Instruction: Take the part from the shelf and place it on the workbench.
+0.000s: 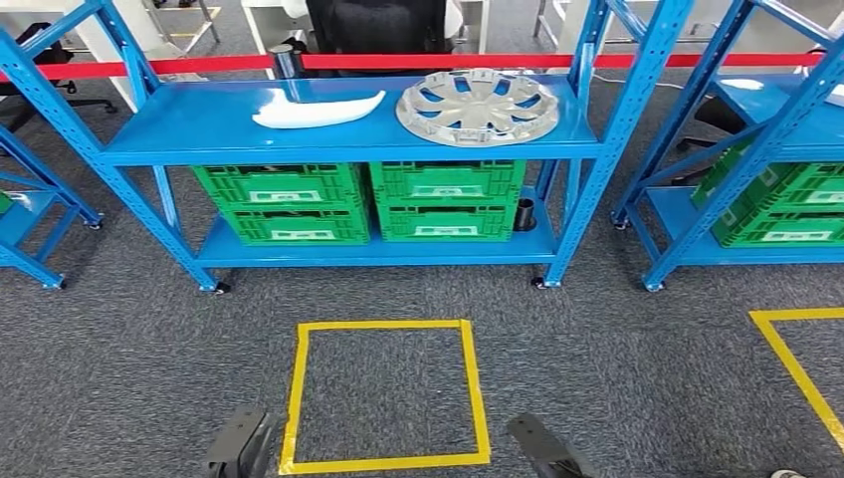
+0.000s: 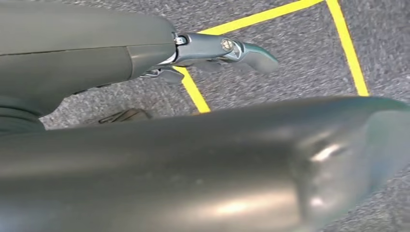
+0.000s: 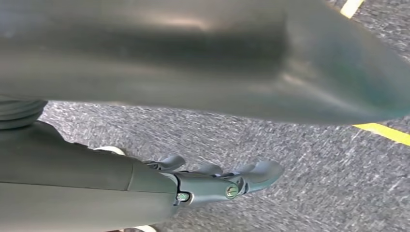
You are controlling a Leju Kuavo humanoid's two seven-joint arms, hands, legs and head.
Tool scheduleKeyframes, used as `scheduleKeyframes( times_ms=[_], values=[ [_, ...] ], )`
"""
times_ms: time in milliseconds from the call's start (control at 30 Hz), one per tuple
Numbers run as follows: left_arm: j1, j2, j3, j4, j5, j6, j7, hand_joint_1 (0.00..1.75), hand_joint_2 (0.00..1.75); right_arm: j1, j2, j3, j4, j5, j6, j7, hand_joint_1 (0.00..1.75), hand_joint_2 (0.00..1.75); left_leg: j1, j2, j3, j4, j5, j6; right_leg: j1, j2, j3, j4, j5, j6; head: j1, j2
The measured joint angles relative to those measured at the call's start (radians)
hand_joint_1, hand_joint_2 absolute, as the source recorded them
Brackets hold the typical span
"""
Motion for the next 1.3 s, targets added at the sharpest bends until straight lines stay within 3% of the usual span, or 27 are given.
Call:
scheduleKeyframes(
  times_ms=[100,167,200,267,300,333,367,433,500,600,667,700,800,833,867,933,1000,1167,1233,1300],
  values=[
    [-0.002,-0.001,0.0,-0.001,-0.001,0.0,0.001,0.0,0.0,0.001,0.0,0.0,-0.001,0.0,-0.001,-0.002,0.0,0.0,-0.004,-0.007,0.005,-0.017,-0.006,0.022,-0.001,-0.007,0.005,-0.005,-0.007,0.018,0.002,0.0],
    [-0.003,-0.001,0.0,-0.002,-0.001,0.0,0.001,0.0,0.0,0.001,0.0,0.0,-0.002,0.002,-0.001,-0.003,0.0,0.0,-0.001,-0.013,0.013,-0.027,-0.005,0.036,-0.003,-0.006,-0.008,0.029,-0.028,0.028,0.002,0.0],
    [-0.004,-0.002,0.0,-0.002,-0.001,0.0,0.001,0.0,0.0,0.001,0.0,0.0,-0.002,0.004,-0.001,-0.004,0.0,0.0,0.0,-0.015,0.018,-0.03,-0.006,0.042,-0.003,-0.003,-0.034,0.078,-0.051,0.031,0.002,0.0],
    [-0.006,-0.004,0.0,-0.002,0.002,0.0,0.003,0.0,0.0,0.003,0.0,0.0,-0.002,0.006,-0.001,-0.005,0.0,0.0,-0.001,-0.02,0.024,-0.031,-0.012,0.049,-0.003,0.0,-0.116,0.216,-0.1,0.033,0.003,0.0],
    [-0.005,-0.005,0.0,-0.002,0.005,0.0,0.006,0.0,0.0,0.005,0.0,0.0,-0.002,0.007,-0.001,-0.004,0.0,0.0,-0.002,-0.024,0.027,-0.031,-0.016,0.051,-0.003,0.0,-0.152,0.267,-0.108,0.034,0.003,0.0],
    [-0.004,-0.005,0.0,-0.002,0.01,0.0,0.009,0.0,0.0,0.007,-0.001,0.0,-0.002,0.008,0.0,-0.004,0.0,0.0,-0.002,-0.028,0.032,-0.031,-0.02,0.05,-0.003,0.001,-0.173,0.284,-0.095,0.034,0.003,0.0],
    [-0.003,-0.007,0.0,-0.002,0.016,0.0,0.014,0.0,0.0,0.008,-0.001,0.0,-0.002,0.008,0.001,-0.003,0.0,0.0,-0.002,-0.033,0.039,-0.031,-0.025,0.048,-0.003,0.001,-0.175,0.26,-0.061,0.033,0.003,0.0],
    [-0.003,-0.013,0.0,-0.002,0.025,-0.001,0.024,0.0,0.0,0.009,-0.002,0.0,-0.002,0.008,0.002,-0.002,0.0,0.0,-0.001,-0.042,0.055,-0.03,-0.038,0.043,-0.004,0.008,-0.131,0.133,0.028,0.03,0.003,0.0],
    [-0.005,-0.018,0.0,-0.003,0.029,-0.003,0.034,0.0,0.0,0.008,-0.003,0.0,-0.002,0.007,0.004,0.0,0.0,0.0,-0.004,-0.05,0.06,-0.027,-0.05,0.032,-0.004,0.019,-0.093,0.033,0.068,0.023,0.002,0.0],
    [-0.004,-0.021,0.0,-0.002,0.033,-0.008,0.048,0.0,0.0,0.01,-0.003,0.0,-0.002,0.004,0.006,0.002,0.0,0.0,-0.004,-0.054,0.062,-0.031,-0.057,0.014,-0.002,0.023,-0.085,0.013,0.061,0.006,0.002,0.0],
    [-0.002,-0.021,0.0,-0.002,0.036,-0.01,0.055,0.0,0.0,0.011,-0.004,0.0,-0.002,0.003,0.005,0.002,0.0,0.0,-0.002,-0.042,0.054,-0.002,-0.074,0.001,-0.004,0.019,-0.076,0.007,0.059,-0.008,0.0,0.0],
    [-0.002,-0.021,0.0,-0.002,0.038,-0.01,0.055,0.0,0.0,0.012,-0.004,0.0,-0.002,0.002,0.005,0.002,0.0,0.0,-0.001,-0.035,0.035,0.041,-0.095,-0.004,-0.005,0.016,-0.07,0.004,0.057,-0.014,0.0,0.0],
    [0.001,-0.023,0.0,0.0,0.039,-0.01,0.058,0.0,0.0,0.014,-0.004,0.0,-0.001,0.002,0.005,0.002,0.0,0.0,0.002,-0.024,-0.073,0.226,-0.161,-0.015,-0.005,0.006,-0.053,0.003,0.042,-0.021,-0.001,0.0],
    [0.002,-0.023,0.0,0.001,0.039,-0.011,0.059,0.0,0.0,0.014,-0.004,0.0,-0.001,0.001,0.005,0.003,0.0,0.0,0.002,-0.023,-0.096,0.253,-0.155,-0.016,-0.004,0.004,-0.047,0.003,0.036,-0.021,-0.001,0.0],
    [0.003,-0.023,0.0,0.002,0.039,-0.014,0.06,0.0,0.0,0.014,-0.004,0.0,-0.001,-0.001,0.004,0.003,0.0,0.0,0.003,-0.022,-0.101,0.242,-0.129,-0.015,-0.004,0.002,-0.039,0.003,0.03,-0.021,-0.001,0.0],
    [0.004,-0.023,0.0,0.002,0.035,-0.02,0.057,0.0,0.0,0.014,-0.004,0.0,-0.001,-0.003,0.002,0.002,0.0,0.0,0.003,-0.015,-0.061,0.124,-0.04,-0.009,-0.004,-0.001,-0.02,0.003,0.016,-0.016,-0.001,0.0],
    [0.004,-0.021,0.0,0.004,0.029,-0.021,0.046,0.0,0.0,0.011,-0.004,0.0,-0.001,-0.004,-0.001,0.001,0.0,0.0,-0.002,-0.007,-0.017,0.016,0.008,0.0,-0.001,-0.002,-0.007,0.004,0.003,-0.006,-0.001,0.0],
    [0.0,-0.013,0.0,0.002,0.023,-0.005,0.019,0.0,0.0,-0.004,-0.001,0.0,-0.005,0.005,0.004,0.002,0.0,0.0,-0.004,-0.013,0.004,-0.024,0.003,0.03,0.0,-0.005,-0.005,0.012,-0.017,0.021,0.0,0.0],
    [-0.006,-0.01,0.0,0.0,0.025,0.002,0.017,0.0,0.0,-0.012,0.0,0.0,-0.007,0.007,0.008,0.006,0.0,0.0,-0.001,-0.014,0.014,-0.033,0.001,0.043,-0.001,-0.002,-0.053,0.108,-0.061,0.027,0.0,0.0],
    [-0.01,-0.009,0.0,-0.001,0.027,0.005,0.017,0.0,0.0,-0.017,0.0,0.0,-0.009,0.009,0.011,0.012,0.0,0.0,-0.001,-0.017,0.019,-0.034,-0.005,0.049,-0.001,0.001,-0.136,0.243,-0.105,0.03,0.0,0.0]
  ],
)
